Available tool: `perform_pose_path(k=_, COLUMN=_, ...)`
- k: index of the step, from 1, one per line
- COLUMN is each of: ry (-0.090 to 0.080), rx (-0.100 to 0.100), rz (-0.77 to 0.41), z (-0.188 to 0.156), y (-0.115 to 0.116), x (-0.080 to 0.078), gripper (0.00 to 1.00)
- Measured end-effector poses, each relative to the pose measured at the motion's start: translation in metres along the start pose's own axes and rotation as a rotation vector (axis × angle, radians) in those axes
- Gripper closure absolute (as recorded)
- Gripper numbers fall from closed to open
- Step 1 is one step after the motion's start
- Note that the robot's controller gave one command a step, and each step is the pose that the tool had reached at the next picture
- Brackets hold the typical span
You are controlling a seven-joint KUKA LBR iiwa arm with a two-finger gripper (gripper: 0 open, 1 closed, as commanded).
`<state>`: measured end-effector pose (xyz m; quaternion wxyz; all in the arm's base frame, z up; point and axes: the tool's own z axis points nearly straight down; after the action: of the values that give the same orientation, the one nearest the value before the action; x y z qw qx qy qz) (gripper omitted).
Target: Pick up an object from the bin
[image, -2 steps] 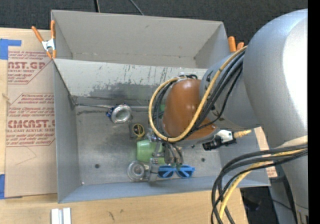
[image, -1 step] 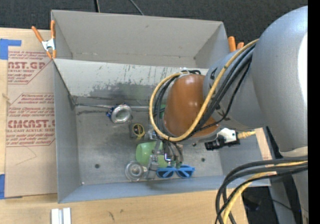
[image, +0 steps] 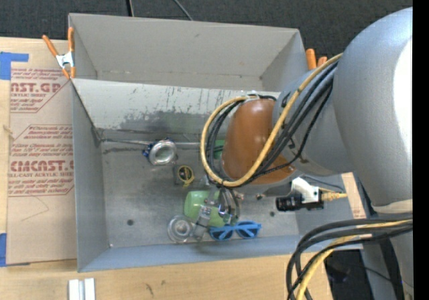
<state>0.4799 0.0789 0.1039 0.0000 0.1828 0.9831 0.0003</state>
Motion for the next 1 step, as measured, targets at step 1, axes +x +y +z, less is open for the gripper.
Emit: perform_pose_path(k=1, ry=0.006, rx=0.001, rz=0.171, z=0.0347, y=-0.0082, x=-0.002, gripper=0.0)
